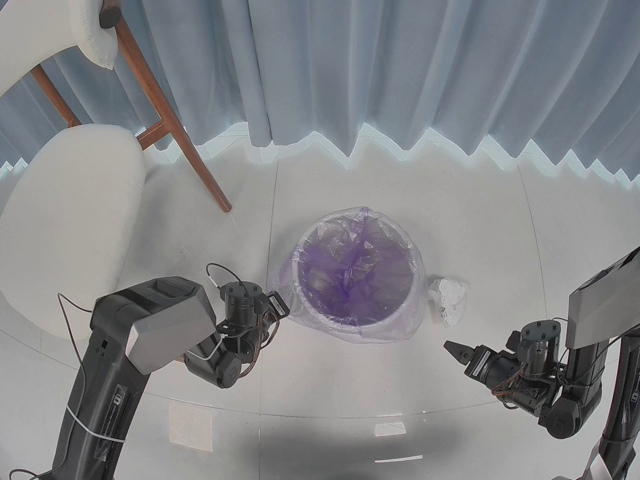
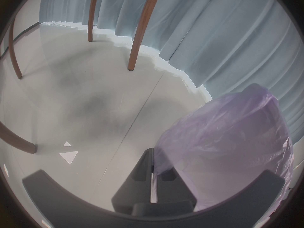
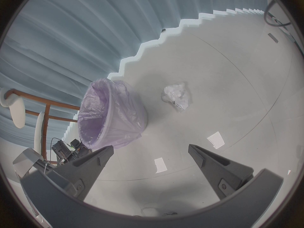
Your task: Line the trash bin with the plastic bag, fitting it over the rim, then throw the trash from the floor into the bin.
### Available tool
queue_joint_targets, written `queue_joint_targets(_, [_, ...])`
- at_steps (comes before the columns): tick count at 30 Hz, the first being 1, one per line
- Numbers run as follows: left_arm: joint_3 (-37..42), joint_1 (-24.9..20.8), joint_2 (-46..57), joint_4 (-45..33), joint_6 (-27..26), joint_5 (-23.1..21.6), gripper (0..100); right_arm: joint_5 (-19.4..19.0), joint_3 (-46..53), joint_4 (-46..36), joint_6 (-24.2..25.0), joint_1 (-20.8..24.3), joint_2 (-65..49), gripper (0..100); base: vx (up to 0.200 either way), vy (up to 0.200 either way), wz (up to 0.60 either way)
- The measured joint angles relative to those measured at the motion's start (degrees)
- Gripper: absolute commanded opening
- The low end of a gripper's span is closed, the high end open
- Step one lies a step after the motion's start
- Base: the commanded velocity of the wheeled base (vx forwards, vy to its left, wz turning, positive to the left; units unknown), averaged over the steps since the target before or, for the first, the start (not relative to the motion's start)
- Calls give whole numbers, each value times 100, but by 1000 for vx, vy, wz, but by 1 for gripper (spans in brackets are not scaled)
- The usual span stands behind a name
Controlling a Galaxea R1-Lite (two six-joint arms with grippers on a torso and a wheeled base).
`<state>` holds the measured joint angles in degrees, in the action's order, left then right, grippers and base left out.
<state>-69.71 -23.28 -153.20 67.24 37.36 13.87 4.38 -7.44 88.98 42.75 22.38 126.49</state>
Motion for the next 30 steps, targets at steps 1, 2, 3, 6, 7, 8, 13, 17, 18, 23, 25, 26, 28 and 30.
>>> queue_joint_targets(1, [-30, 2, -22, -13, 18, 0, 0, 2, 6, 0, 16, 2, 0, 100, 0, 0, 0])
queue_joint_targets(2, [-61, 7, -44, -24, 32, 0, 0, 2, 17, 0, 22, 5, 2, 100, 0, 0, 0])
queue_joint_targets(3, [-83, 7, -63, -27, 35, 0, 0, 2, 30, -2, 27, 5, 2, 100, 0, 0, 0])
queue_joint_targets(6, [-116, 0, -96, -22, 40, 0, 0, 2, 41, 0, 30, 10, 2, 100, 0, 0, 0])
queue_joint_targets(7, [-122, -4, -105, -21, 40, 0, 0, 2, 41, 0, 29, 10, 5, 100, 0, 0, 0])
queue_joint_targets(8, [-127, -11, -112, -13, 40, 0, 0, 2, 41, 0, 27, 10, 6, 100, 0, 0, 0])
queue_joint_targets(13, [-135, -72, -129, 4, 35, 0, 0, 2, 46, 0, 29, 10, 13, 100, 0, 0, 0])
queue_joint_targets(17, [-110, -94, -132, 6, 34, 0, 100, 2, 50, 0, 29, 10, 16, 100, 0, 0, 0])
queue_joint_targets(18, [-83, -99, -127, 26, 35, 0, 100, 0, 46, 0, 29, 10, 13, 100, 0, 0, 0])
queue_joint_targets(23, [312, -124, -20, 195, 29, -5, 100, -4, 16, 0, 30, 10, 13, 100, 0, 0, 0])
queue_joint_targets(25, [629, -130, 72, 316, 27, -13, 100, -4, 6, 0, 33, 10, 13, 100, 0, 0, 0])
queue_joint_targets(26, [827, -135, 127, 406, 24, -16, 100, -4, 2, 0, 46, 10, 11, 100, 0, 0, 0])
queue_joint_targets(28, [1200, -141, 236, 606, 21, -17, 100, -6, -5, 0, 84, 10, 11, 100, 0, 0, 0])
queue_joint_targets(30, [1637, -149, 354, 907, 7, -17, 100, -9, -22, -2, 150, 10, 0, 100, 0, 0, 0])
